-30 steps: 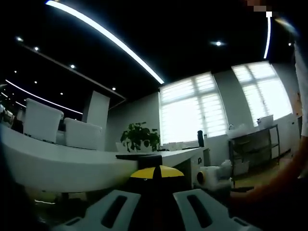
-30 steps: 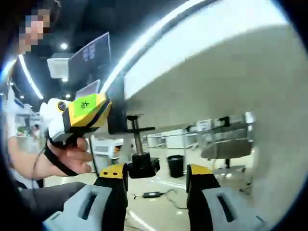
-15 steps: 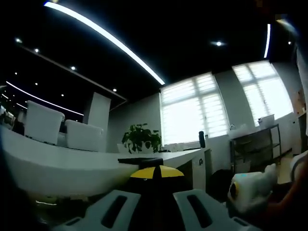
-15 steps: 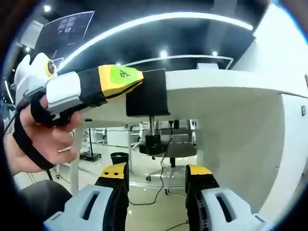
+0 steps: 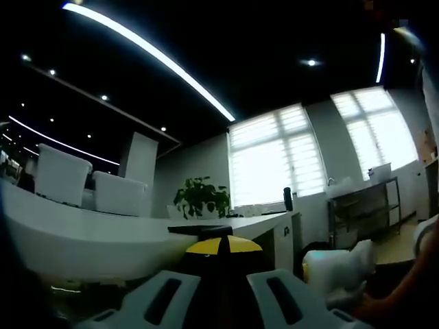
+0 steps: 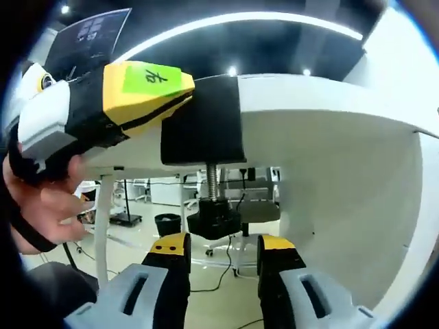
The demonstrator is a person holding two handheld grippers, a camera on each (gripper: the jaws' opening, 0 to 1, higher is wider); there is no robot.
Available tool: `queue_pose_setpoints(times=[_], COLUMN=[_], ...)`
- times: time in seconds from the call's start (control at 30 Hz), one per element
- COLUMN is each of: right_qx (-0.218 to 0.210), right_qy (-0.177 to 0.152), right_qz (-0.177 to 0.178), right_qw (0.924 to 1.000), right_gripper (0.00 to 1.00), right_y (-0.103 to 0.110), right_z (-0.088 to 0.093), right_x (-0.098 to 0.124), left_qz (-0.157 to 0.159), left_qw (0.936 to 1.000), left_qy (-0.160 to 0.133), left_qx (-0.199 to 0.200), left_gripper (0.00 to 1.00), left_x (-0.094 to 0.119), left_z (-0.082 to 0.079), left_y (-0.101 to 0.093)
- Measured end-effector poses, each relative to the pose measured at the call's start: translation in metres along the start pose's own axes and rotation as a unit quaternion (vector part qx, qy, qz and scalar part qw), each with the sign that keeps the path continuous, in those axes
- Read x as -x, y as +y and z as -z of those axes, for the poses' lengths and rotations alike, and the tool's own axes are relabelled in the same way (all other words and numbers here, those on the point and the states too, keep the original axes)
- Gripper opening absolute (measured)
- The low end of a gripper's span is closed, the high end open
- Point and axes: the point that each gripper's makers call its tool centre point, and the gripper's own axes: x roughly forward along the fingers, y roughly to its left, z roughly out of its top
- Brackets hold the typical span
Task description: Clamp the fixed fixture on the desktop, loosen the retaining clip, secure it to the edge of the desk, and tighten the retaining clip.
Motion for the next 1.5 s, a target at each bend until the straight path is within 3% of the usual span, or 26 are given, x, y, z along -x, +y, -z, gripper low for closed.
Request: queue_pose_setpoints(times=[0.37, 0.63, 0.8, 1.0, 1.3, 1.5], right_qx=[-0.008, -0.005, 0.002, 0.005, -0.003, -0.001], right_qy=[0.005, 0.004, 0.005, 0.01, 0.012, 0.001], right_qz=[-0.002, -0.01, -0.017, -0.023, -0.023, -0.043], right_qw=[1.0, 0.9999, 0.9998, 0.9997, 0.9997, 0.9991], right_gripper=[0.13, 0.13, 0.06, 0.07, 0.25, 0.3], right_y=[-0.007, -0.001, 0.003, 0.0, -0.01, 0.004], right_z=[0.001, 0.0, 0.0, 0.004, 0.007, 0.003], right_x=[-0.006, -0.007, -0.009, -0.008, -0.007, -0.004], left_qz=[0.002, 0.002, 0.003, 0.006, 0.004, 0.005], left_qw=[1.0, 1.0, 1.0, 1.0, 1.0, 1.0], left_qy=[0.0, 0.0, 0.002, 0.0, 0.001, 0.001], left_qx=[0.0, 0.0, -0.002, 0.001, -0.001, -0.001], left_gripper=[0.03, 0.03, 0.03, 0.03, 0.03, 0.03], left_x=[0.0, 0.001, 0.001, 0.001, 0.001, 0.0], left_z=[0.0, 0.0, 0.0, 0.0, 0.001, 0.001], left_y=[0.0, 0.0, 0.0, 0.0, -0.001, 0.0])
